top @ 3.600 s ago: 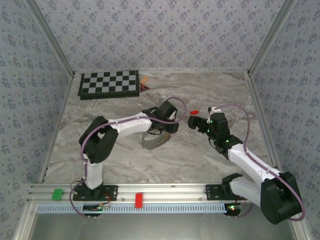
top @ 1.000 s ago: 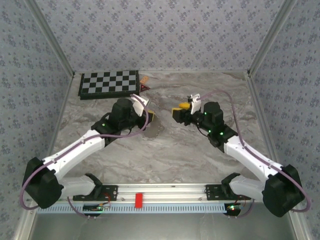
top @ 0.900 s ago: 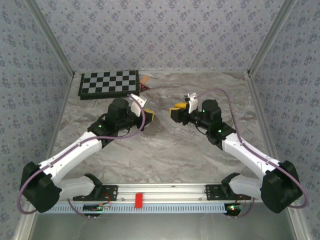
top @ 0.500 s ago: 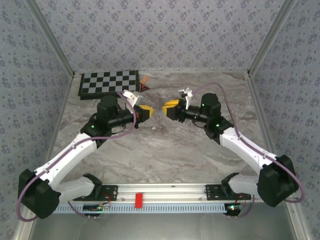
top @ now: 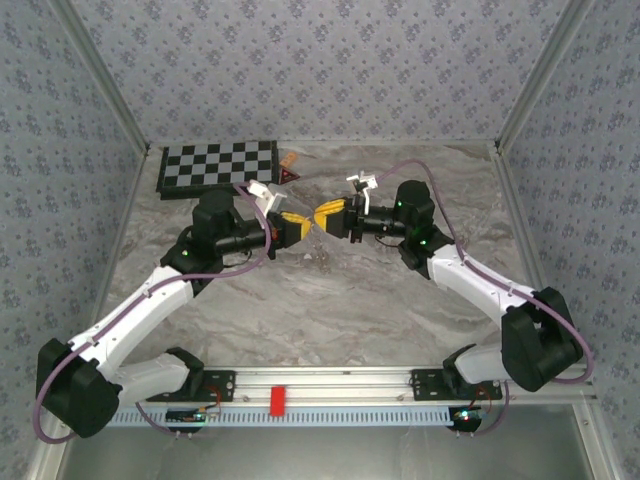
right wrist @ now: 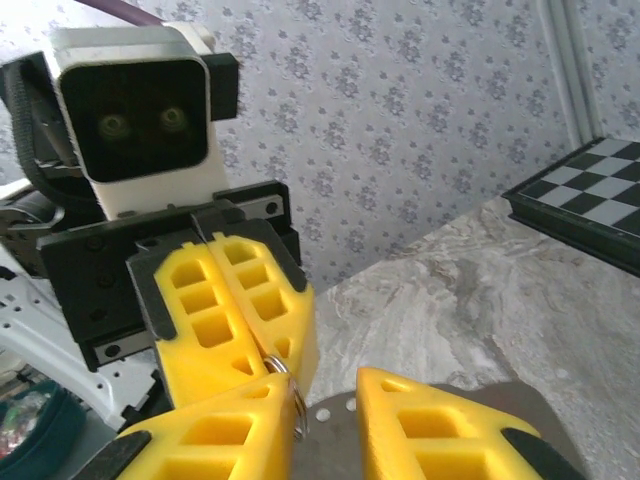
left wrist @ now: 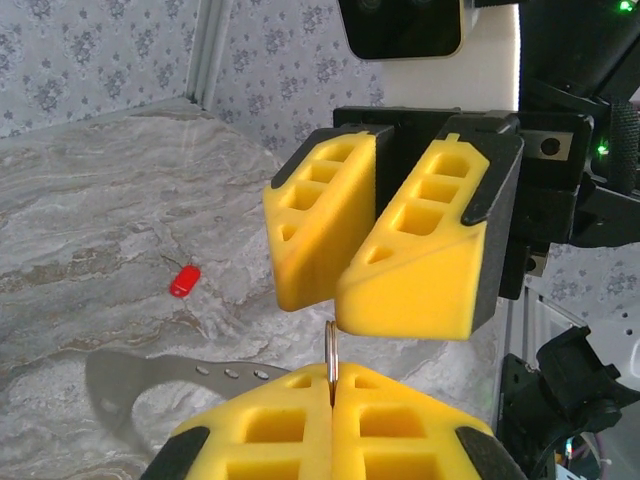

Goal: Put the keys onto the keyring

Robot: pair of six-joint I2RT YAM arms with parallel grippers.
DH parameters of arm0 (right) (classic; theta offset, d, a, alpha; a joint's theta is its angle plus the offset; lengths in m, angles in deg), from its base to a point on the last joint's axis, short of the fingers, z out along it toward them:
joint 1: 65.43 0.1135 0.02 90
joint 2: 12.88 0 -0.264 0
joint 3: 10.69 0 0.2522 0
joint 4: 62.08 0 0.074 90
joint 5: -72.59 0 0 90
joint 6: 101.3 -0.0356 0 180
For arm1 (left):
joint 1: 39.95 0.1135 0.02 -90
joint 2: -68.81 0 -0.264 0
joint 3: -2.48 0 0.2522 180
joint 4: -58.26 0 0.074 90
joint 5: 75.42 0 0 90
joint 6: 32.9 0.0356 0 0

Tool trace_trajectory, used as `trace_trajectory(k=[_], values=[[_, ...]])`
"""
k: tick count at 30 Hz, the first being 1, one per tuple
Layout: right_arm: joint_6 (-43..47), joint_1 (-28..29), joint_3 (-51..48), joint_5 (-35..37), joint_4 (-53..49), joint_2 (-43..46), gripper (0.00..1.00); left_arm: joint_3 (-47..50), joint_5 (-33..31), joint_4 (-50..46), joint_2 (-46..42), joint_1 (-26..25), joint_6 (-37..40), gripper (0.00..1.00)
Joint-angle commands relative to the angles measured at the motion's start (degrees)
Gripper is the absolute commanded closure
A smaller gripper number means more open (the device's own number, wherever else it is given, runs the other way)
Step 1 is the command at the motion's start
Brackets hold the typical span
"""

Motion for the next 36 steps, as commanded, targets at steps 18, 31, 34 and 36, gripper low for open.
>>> trace_trajectory(k=[18,31,34,36], values=[[-6.8,0.4,-0.3,-9.2,9.6,-2.0,0.87,-2.3,3.6,2.7,0.2,0.3,-0.5,1.0],[-5.9,0.0,-1.9,-9.3,8.7,-1.3,0.84,-2.7,3.7,2.6,0.4,0.2,-0.7,1.0],[-5.7,-0.1,-2.1,-9.6,8.5,-1.0,0.85,-2.9,3.6,2.7,0.5,0.2,-0.7,1.0],[-5.5,0.0,-2.2,-9.5,8.2,-0.9,0.85,-2.9,3.8,2.8,0.6,0.3,-0.9,1.0]])
